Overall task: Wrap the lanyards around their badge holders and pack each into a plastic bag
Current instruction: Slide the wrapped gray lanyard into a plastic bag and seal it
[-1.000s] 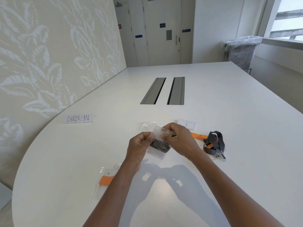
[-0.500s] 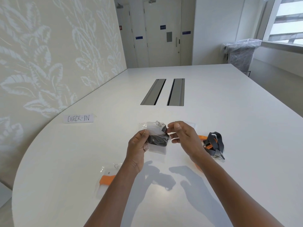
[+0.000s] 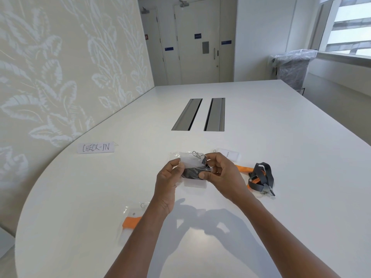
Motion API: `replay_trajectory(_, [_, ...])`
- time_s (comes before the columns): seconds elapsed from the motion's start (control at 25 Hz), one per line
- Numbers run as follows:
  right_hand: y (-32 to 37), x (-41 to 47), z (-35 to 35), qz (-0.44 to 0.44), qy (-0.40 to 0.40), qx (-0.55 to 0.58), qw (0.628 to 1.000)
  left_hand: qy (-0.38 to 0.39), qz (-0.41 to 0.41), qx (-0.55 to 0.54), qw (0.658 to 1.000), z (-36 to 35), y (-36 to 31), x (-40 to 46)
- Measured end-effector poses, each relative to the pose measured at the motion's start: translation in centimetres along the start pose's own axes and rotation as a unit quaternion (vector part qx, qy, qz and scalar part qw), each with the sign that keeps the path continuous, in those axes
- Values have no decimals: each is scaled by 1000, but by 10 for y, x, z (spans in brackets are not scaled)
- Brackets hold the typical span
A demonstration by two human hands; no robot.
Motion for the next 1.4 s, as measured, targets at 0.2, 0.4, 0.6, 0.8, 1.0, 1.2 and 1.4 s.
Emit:
replay_trajectory(0.2, [-4,0,2,-4,-17,14,1000,31,-163,246,955,4,-23,-4])
replay_trajectory(0.4, [-8,1,5,2,-35,43,998,43,-191,330,923,0,-27,-3])
replay_trajectory(0.6, [-12,1,9,-4,-55,51,997,25,-192,342,920,2,-22,1])
replay_trajectory(0.8, [-20,1,11,-26,-58,75,995,-5,-178,316,932,5,-22,3])
replay_trajectory(1.0, [-25,-1,13,-45,-29,47,997,-20,-146,297,943,8,-15,4])
replay_trajectory(1.2, [-19,-1,6,-7,24,1,1000,-12,-129,294,947,12,-11,4])
replay_trajectory(1.4, [-16,-3,7,38,27,-74,996,13,-170,367,914,10,-19,3])
Point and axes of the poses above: each hand's wrist, its own x-axis towards the middle knuckle, its own z-axis out of the back of the hand, y = z × x, the point moved 6 cm from there along x, towards the middle knuckle, and after that the axes turned 7 degrees about x, right-handed, at the moved point
